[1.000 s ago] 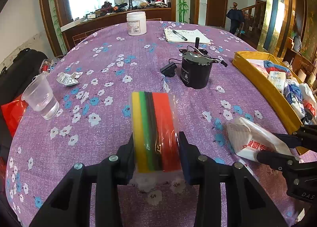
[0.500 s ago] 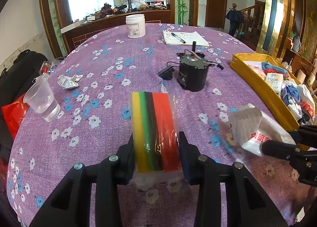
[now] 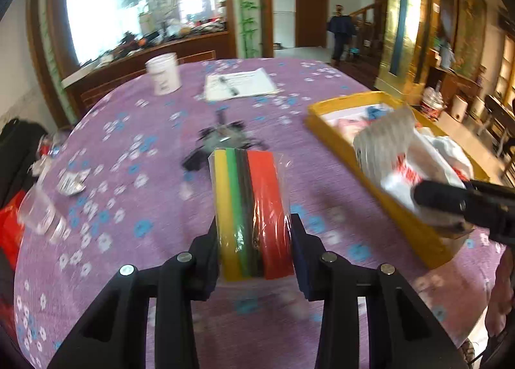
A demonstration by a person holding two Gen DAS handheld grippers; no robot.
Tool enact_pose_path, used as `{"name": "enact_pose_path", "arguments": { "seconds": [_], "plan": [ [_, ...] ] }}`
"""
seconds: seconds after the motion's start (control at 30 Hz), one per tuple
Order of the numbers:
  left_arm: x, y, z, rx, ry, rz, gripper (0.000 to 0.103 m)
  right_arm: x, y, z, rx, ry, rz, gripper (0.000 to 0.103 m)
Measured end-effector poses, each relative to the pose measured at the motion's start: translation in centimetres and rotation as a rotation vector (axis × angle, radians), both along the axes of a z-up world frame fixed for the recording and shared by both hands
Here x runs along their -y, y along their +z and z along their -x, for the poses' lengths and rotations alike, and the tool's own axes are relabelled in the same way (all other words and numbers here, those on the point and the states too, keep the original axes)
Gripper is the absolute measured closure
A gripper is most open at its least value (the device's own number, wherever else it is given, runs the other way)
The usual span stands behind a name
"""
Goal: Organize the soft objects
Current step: 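Lift and carry the wet-wipe bag and striped sponge pack toward the tray, then open the right tool over the tray while the left releases the striped sponge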
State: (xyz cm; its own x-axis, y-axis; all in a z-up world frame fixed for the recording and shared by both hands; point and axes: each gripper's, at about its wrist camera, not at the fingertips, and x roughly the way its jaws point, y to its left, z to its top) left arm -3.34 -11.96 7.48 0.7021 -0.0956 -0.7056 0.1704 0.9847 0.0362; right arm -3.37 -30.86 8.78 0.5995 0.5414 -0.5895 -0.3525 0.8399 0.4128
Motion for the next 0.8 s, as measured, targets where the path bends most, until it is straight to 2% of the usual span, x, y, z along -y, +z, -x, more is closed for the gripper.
{"name": "enact_pose_path", "arguments": {
  "seconds": [0.4, 0.6, 0.8],
  "plan": [
    [9.8, 0.8, -2.2, -0.012, -0.188, 0.006, 0.066, 11.1, 0.6, 0.2, 0.025, -0.264, -0.034, 0.069],
    [14.4, 0.6, -4.5, -0.042, -0.252, 0.026, 0.066, 14.0, 0.2, -1.1, -0.002, -0.328, -0.015, 0.07],
    [18.1, -1.1, -6.8, -0.08, -0.281, 0.01, 0.066, 16.0, -0.9, -2.9, -0.047, -0.372, 0.001, 0.07]
  ]
}}
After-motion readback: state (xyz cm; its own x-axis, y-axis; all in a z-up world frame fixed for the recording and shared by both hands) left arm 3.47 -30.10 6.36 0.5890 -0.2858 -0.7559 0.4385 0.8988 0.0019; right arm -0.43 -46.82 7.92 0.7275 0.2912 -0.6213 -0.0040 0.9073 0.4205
